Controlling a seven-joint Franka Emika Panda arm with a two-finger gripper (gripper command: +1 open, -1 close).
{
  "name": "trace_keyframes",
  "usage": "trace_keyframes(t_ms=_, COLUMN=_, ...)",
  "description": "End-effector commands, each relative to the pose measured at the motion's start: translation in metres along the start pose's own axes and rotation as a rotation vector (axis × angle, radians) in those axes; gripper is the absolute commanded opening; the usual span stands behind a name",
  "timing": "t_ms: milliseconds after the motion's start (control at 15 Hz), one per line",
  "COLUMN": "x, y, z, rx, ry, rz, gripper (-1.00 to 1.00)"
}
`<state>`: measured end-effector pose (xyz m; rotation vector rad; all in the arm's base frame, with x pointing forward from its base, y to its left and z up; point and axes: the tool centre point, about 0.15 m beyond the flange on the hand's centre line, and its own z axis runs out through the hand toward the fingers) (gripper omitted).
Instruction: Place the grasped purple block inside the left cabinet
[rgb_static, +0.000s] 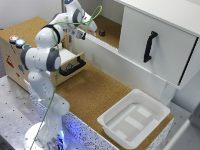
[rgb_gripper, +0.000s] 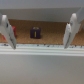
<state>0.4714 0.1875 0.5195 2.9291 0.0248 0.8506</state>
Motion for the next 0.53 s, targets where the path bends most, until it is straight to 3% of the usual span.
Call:
trace_keyframes(t_ms=0, x=-0.061, y=-0.034, z=-0.031, rx=0.14, ry=-0.049, rz=-0.14, gripper=1.0)
trace_keyframes(t_ms=200, x=-0.078, y=-0.092, z=-0.062, rx=0.189, ry=-0.166, rz=-0.358, gripper=1.0)
trace_keyframes(t_ms=467, x=-0.115, y=-0.178, z=-0.119, rx=0.136, ry=-0.383, rz=-0.762, gripper=1.0)
